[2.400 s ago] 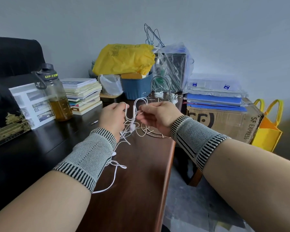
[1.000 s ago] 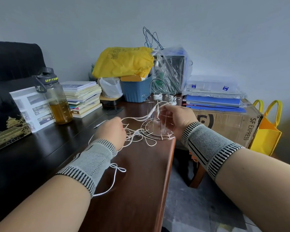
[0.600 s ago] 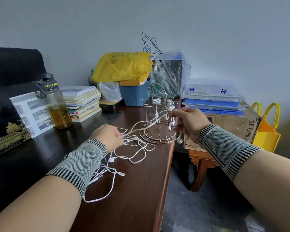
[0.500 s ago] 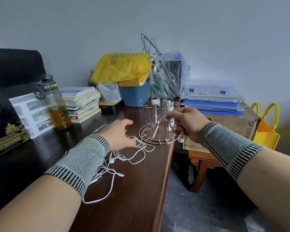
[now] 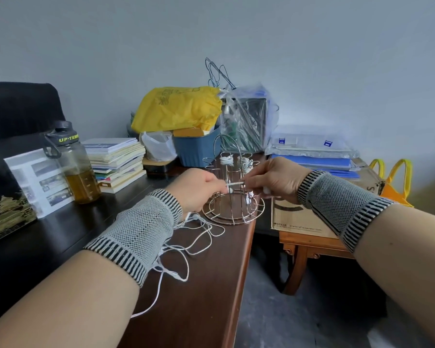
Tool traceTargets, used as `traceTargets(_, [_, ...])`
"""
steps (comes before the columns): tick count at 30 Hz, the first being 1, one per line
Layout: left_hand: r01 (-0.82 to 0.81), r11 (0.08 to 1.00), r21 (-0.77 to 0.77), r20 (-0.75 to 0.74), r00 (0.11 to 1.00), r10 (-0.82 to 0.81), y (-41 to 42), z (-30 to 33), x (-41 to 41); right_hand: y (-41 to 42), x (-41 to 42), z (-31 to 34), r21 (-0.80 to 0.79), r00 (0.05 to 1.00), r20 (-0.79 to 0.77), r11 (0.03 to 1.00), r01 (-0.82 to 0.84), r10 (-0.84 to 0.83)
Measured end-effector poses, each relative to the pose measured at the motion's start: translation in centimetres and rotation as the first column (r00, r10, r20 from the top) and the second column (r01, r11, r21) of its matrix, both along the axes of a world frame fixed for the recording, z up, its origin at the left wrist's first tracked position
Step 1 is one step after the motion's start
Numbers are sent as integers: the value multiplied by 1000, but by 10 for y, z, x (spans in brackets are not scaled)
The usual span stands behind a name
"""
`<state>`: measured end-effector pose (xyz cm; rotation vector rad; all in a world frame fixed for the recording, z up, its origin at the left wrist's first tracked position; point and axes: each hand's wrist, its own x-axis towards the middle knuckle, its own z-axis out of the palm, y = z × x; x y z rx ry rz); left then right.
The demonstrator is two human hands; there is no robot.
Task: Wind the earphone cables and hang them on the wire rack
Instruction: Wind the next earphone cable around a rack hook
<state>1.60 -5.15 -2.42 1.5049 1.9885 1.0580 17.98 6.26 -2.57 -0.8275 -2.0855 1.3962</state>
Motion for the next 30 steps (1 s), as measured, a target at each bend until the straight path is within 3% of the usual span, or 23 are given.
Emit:
traceTargets(6, [-262,946,189,352,918,184,24,23,-5,11,-30,19,329,975,-18,920,214,-220])
traceTargets(10, [-436,882,178,550,788,278,46,41,-7,23,-43,18,339,946,-63,885,320,-318])
traceTargets(24, [-430,900,69,437,824,360,80,60,9,31,-10,-3,299,964,39,923,240,-264])
traceTargets(30, [-446,890,91,382,841,382,87,64,12,32,-12,-4,281,969,45,933,223,-245])
